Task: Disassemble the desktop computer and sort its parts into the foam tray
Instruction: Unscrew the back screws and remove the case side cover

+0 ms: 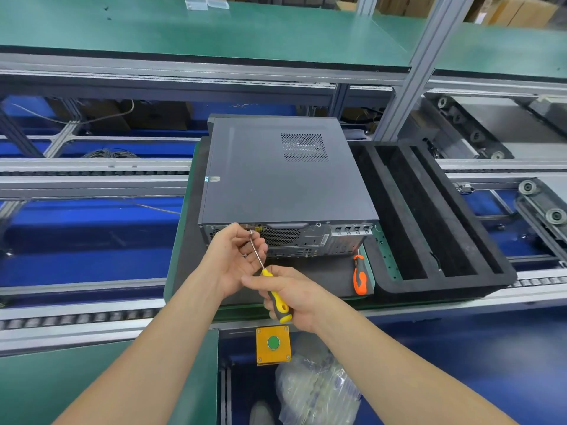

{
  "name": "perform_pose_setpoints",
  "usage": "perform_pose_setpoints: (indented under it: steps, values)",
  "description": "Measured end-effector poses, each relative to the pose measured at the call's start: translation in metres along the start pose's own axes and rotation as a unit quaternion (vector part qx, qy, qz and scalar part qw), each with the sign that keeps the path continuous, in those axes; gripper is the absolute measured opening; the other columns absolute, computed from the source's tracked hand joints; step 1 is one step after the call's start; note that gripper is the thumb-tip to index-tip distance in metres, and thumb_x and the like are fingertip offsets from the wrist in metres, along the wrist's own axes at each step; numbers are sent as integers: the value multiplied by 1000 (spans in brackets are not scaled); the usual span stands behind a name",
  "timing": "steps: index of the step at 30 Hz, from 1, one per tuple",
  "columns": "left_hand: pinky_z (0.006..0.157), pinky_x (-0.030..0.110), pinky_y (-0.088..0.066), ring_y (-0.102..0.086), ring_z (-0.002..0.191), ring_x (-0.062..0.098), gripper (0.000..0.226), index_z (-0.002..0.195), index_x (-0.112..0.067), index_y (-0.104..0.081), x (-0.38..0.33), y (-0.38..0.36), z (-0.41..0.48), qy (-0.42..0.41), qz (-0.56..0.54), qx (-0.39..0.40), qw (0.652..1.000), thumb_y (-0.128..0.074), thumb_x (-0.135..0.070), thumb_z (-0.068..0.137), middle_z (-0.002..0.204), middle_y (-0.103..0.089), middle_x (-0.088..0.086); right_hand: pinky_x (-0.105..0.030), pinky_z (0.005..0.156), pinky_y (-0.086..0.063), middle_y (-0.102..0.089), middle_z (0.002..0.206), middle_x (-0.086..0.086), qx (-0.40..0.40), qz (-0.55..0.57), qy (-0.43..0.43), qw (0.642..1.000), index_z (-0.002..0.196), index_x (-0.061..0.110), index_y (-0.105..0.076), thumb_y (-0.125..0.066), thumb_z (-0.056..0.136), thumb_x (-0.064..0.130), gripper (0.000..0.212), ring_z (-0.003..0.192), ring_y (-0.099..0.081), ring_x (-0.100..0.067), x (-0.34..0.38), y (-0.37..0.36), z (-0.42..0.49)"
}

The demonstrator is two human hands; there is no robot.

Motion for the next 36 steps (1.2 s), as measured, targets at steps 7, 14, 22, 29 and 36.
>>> perform_pose_setpoints:
  steps: [7, 14, 22, 29, 36]
  values:
    - [56, 30, -57, -65, 62, 21, 28, 96, 1, -66, 6, 10, 8, -15, 18, -20, 1000, -49, -3, 74, 75, -66, 11, -21, 46, -41, -52, 62, 0, -25, -84, 5, 996, 72, 23, -53, -92, 75, 33, 41, 49, -46, -12, -10, 18, -4]
    - [54, 27, -59, -72, 63, 19, 31, 105, 0, -67, 17, 10, 22, -3, -7, -31, 999, -40, -13, 106, 79, -76, 10, -23, 47, -45, -59, 64, 0, -20, -98, 48, 994, 78, 23, -57, -89, 80, 34, 34, 52, -55, -16, -7, 30, -8]
    - [74, 39, -65, -75, 81, 25, 41, 113, 1, -67, 37, -2, 18, 39, -34, 52, 997, -46, 19, 83, 95, -73, 16, -31, 63, -52, -68, 79, -5, -51, -113, 133, 983, 96, 17, -66, -64, 102, 33, 17, 65, -62, -20, 14, 44, -18]
    - [84, 37, -53, -69, 81, 29, 40, 103, 1, -65, 56, -25, 14, 66, -26, 40, 997, -36, 15, 80, 96, -72, 22, -30, 48, -39, -60, 71, -2, -135, -104, 191, 967, 85, 18, -67, -65, 100, 33, 21, 50, -47, -18, 25, 70, -27]
    - [74, 24, -45, -58, 90, 18, 56, 134, 4, -60, 111, -111, 15, 136, 108, 124, 977, -26, 21, 93, 109, -67, 17, -26, 43, -33, -48, 53, -4, -276, -58, 206, 937, 92, 6, -64, -68, 96, 35, 29, 43, -39, -18, 33, 152, -59]
Point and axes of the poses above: each hand's wrist, its own z-axis towards the middle knuckle, its own y-axis out of the back of the hand, x = y × z, the point moved 7 cm from there along z, towards the middle knuckle
